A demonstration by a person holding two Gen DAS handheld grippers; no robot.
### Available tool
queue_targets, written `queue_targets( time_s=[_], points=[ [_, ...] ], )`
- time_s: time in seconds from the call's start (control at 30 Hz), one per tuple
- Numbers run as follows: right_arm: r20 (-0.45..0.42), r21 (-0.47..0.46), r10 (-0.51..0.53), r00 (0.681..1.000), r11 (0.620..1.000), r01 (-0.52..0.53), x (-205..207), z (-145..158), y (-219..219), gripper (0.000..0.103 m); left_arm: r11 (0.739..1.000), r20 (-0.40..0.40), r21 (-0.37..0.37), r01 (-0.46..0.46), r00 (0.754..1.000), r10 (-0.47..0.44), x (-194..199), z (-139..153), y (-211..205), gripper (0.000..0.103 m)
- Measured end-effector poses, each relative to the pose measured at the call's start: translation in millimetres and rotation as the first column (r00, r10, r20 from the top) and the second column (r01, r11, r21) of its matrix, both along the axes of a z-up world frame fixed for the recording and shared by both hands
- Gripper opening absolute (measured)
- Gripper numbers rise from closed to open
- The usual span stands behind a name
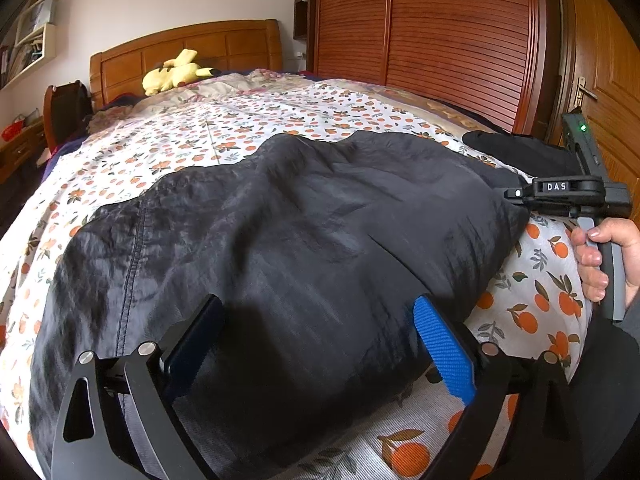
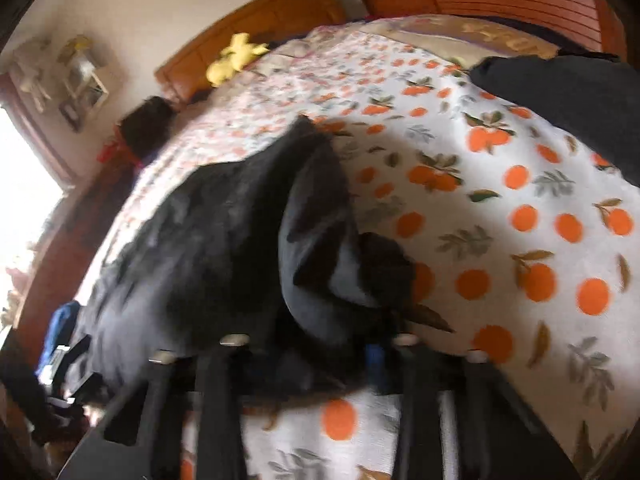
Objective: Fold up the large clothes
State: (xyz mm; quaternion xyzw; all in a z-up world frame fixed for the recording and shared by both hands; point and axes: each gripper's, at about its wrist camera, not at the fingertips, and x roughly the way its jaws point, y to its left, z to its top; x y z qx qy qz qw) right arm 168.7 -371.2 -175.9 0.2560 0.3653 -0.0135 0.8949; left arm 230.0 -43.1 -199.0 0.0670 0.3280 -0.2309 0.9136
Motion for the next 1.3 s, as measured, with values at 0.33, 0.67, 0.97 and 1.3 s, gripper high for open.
queue_targets(
  time_s=[0.33,0.67,0.97,1.3],
  points=[
    [0.252,-0.167,0.158,0.955,0.979,-0.118,-6.6,93.2,66.1,0.005,0.997,0.026,-0.063,-0.046,0.999,0.048,-3.0,22.4,30.1,0.097],
    [0.280,-0.273,0.362,0.889,0.918,-0.287,18.2,144.2,158.2,0.005,0.986,0.080,-0.112,-0.122,0.988,0.131,-21.5,50.2,85.2,0.097],
    [0.245,-0.292,0.507,0.827,0.852,-0.435,33.2,136.9,241.4,0.005,0.969,0.078,-0.121,-0.214,0.971,0.224,-38.2,50.3,144.8,0.097],
    [0.050,-0.268,0.649,0.759,0.741,-0.616,50.1,71.2,325.1,0.006,0.943,0.060,-0.131,-0.306,0.947,0.316,-47.9,43.5,196.0,0.097]
  ],
)
